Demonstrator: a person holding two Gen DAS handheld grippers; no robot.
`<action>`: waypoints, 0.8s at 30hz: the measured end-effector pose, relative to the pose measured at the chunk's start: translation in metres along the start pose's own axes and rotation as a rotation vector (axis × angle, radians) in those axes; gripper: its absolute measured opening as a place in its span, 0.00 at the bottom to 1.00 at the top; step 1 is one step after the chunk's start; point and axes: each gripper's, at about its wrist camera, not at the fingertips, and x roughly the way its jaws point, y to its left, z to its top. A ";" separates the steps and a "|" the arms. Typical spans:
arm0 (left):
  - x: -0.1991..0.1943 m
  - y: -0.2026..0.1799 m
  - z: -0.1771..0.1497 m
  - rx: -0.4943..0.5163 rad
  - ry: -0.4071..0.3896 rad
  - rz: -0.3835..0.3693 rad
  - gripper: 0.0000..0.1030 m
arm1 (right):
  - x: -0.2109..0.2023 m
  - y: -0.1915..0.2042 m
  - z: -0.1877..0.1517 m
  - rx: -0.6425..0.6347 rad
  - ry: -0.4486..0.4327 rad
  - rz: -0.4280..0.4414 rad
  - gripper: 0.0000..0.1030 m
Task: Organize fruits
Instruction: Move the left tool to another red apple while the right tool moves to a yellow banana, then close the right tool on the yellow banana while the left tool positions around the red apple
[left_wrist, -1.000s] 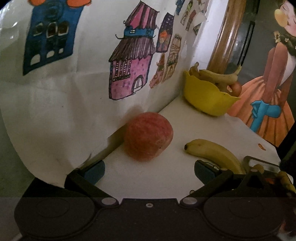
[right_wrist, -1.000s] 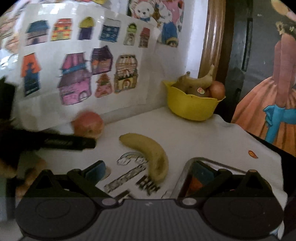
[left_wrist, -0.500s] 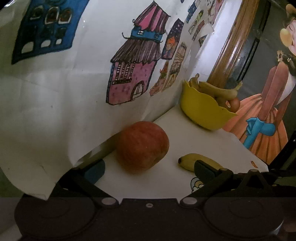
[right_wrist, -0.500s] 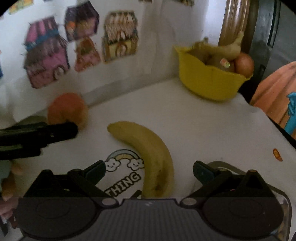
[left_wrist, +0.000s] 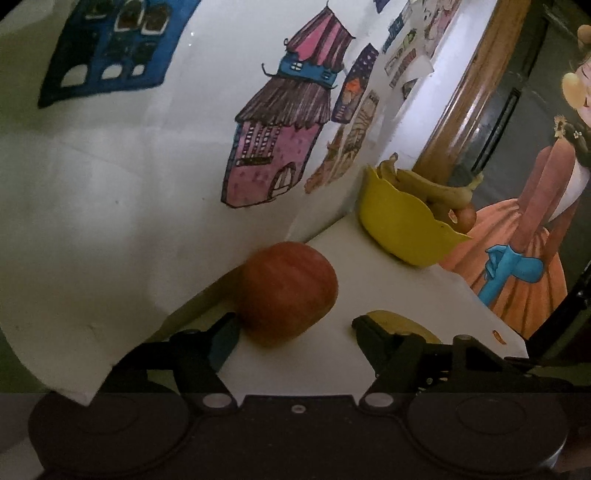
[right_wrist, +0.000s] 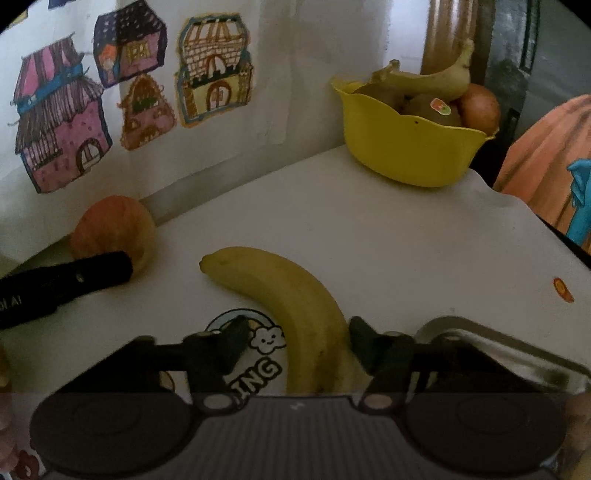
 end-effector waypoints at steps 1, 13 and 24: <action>0.000 0.000 0.000 0.000 0.001 -0.002 0.67 | -0.002 -0.001 -0.002 0.008 -0.005 -0.001 0.56; 0.009 -0.001 0.001 -0.023 0.001 -0.044 0.78 | -0.005 0.001 -0.005 0.024 -0.027 0.018 0.57; 0.010 0.006 0.002 -0.068 -0.020 -0.021 0.64 | -0.005 0.000 -0.011 0.072 -0.048 0.004 0.51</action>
